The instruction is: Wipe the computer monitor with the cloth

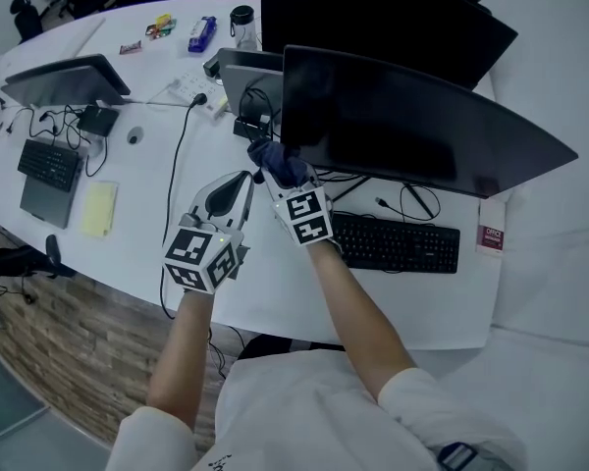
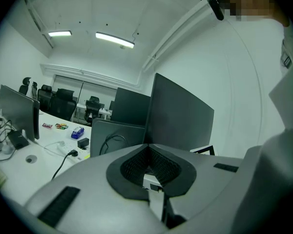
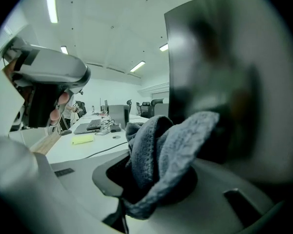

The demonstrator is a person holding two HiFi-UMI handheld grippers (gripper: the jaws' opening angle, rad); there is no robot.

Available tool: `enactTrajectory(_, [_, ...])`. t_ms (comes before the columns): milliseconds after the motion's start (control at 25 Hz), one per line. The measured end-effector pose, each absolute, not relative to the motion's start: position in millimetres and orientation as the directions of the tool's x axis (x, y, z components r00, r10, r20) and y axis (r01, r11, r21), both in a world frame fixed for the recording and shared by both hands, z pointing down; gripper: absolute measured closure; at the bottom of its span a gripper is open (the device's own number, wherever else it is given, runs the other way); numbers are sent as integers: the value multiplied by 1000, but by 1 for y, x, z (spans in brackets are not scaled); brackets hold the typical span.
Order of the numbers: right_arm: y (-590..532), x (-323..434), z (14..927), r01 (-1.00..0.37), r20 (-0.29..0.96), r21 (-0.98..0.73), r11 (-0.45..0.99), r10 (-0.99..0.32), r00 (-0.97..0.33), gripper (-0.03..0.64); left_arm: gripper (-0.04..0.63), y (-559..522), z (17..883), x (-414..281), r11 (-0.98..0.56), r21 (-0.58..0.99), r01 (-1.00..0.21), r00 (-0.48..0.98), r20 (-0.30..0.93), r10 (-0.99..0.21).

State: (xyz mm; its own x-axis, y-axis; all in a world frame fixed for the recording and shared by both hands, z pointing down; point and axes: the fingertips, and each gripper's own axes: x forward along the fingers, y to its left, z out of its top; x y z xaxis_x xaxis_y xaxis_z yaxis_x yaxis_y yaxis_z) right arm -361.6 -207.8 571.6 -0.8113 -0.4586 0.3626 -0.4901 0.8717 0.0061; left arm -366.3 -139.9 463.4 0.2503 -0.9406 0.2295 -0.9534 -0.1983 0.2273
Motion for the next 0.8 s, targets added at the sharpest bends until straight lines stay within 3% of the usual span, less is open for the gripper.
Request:
enactTrajectory(560, [-208,-343,632,-529,457,-89,844,-438,-775,503,584,-138,487,-361,-200,249,-948,265,269,-926])
enactTrajectory(800, [-207,-328,666,-582,536,-217,784,-402,-742,503,584,-139,494,-359,-201,251,-947,270,285,-920])
